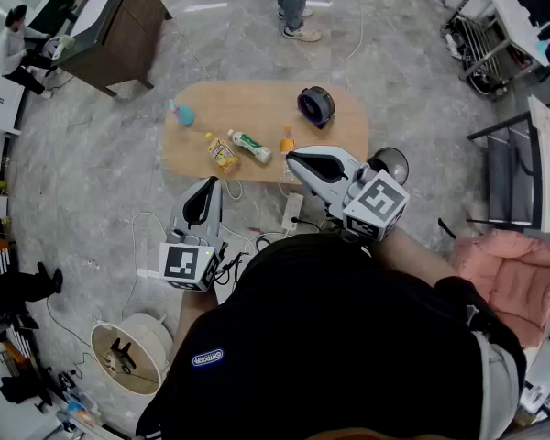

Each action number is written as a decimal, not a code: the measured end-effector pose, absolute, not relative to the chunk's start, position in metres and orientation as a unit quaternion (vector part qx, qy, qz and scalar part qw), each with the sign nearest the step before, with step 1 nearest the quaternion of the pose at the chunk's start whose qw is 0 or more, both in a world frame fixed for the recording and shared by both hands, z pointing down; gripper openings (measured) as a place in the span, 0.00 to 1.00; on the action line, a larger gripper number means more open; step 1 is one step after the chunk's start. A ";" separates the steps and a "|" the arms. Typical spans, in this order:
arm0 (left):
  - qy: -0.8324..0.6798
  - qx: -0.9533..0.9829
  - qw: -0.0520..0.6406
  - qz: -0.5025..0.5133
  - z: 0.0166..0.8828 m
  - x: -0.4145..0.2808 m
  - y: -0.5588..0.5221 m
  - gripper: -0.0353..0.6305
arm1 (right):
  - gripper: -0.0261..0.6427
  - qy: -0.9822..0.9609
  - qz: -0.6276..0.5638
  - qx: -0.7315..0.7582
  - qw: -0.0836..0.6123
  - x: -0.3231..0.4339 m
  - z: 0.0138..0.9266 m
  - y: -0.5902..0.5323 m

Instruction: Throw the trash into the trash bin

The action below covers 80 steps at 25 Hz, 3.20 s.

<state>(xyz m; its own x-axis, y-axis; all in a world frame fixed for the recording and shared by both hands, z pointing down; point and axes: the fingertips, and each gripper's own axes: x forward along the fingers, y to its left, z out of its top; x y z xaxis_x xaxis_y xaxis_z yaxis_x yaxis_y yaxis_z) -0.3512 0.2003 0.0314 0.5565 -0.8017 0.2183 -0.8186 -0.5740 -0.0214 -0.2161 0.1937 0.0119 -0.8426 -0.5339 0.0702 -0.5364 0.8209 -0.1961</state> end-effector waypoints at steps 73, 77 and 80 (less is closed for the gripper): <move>-0.420 0.866 0.085 0.256 0.225 -0.535 0.100 0.69 | 0.78 -0.654 0.317 0.594 0.346 -0.198 0.618 0.058; -0.423 0.863 0.091 0.260 0.235 -0.556 0.105 0.69 | 0.76 -0.648 0.312 0.592 0.364 -0.204 0.636 0.057; -0.422 0.863 0.095 0.260 0.243 -0.563 0.108 0.69 | 0.73 -0.643 0.319 0.590 0.370 -0.208 0.649 0.060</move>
<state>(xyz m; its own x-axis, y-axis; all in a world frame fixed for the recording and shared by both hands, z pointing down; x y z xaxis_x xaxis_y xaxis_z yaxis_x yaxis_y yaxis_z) -0.5626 0.1079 0.2429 0.5081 -0.6801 0.5285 -0.7785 -0.6252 -0.0561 -0.2077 0.0596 0.6487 -0.0304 -0.5226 0.8521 -0.9945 0.1009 0.0264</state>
